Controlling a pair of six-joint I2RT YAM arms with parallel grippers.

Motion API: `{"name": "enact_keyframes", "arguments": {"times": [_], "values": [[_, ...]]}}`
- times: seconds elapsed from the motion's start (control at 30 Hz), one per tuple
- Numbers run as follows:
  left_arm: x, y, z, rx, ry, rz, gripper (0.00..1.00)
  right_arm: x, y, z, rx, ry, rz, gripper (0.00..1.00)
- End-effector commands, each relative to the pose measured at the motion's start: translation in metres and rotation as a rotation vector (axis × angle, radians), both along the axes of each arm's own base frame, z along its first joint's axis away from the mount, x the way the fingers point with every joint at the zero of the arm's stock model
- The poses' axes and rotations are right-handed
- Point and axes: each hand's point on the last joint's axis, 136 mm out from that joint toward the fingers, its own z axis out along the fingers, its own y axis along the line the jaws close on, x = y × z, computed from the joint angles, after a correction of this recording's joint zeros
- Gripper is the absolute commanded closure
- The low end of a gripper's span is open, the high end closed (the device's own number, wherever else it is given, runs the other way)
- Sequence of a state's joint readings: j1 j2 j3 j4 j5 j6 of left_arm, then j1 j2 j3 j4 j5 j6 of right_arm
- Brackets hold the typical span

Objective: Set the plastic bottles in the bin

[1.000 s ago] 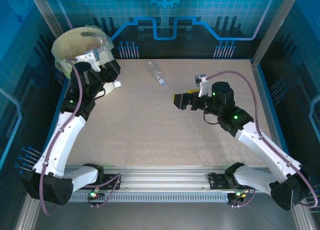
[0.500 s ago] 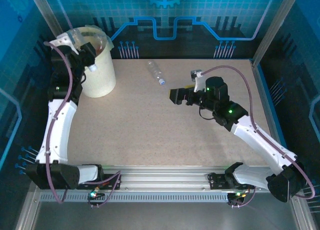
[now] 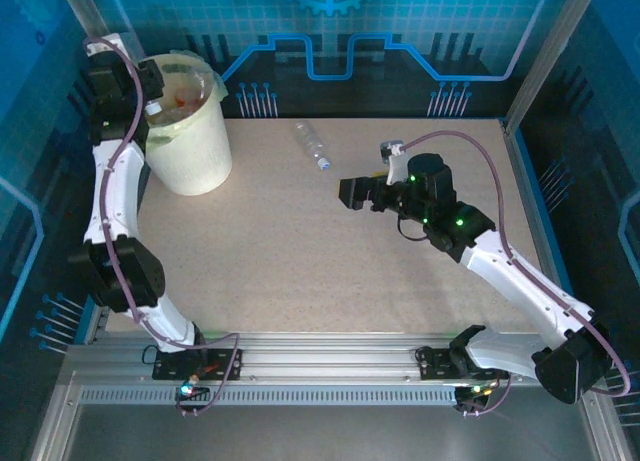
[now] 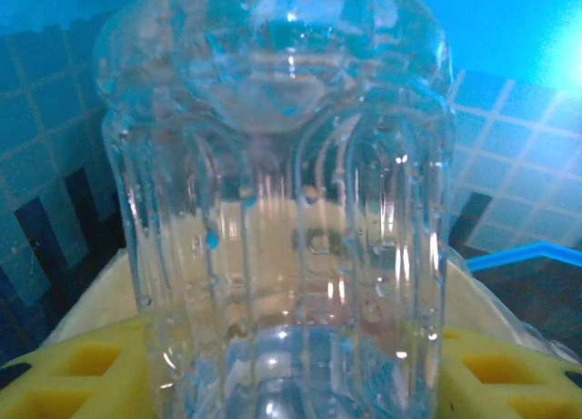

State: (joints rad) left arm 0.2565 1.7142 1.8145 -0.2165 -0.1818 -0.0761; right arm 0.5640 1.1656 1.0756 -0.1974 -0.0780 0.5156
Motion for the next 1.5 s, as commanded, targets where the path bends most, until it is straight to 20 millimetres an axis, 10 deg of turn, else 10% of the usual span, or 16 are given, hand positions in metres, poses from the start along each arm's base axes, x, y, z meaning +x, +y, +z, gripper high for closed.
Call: {"name": "enact_keyframes", "arguments": {"times": [0.0,0.73,1.47], "values": [[0.012,0.002,0.011,-0.005,-0.021,-0.028,0.51,-0.002,-0.001,0.017,0.002,-0.035,-0.012,0.0],[0.074,0.025,-0.061,-0.551,-0.062,0.15,0.41,-0.001,-0.006,0.021,-0.021,-0.03,-0.041,0.0],[0.068,0.013,-0.034,-0.73,-0.102,0.175,0.12,-0.004,-0.013,0.014,-0.04,-0.02,-0.062,0.0]]}}
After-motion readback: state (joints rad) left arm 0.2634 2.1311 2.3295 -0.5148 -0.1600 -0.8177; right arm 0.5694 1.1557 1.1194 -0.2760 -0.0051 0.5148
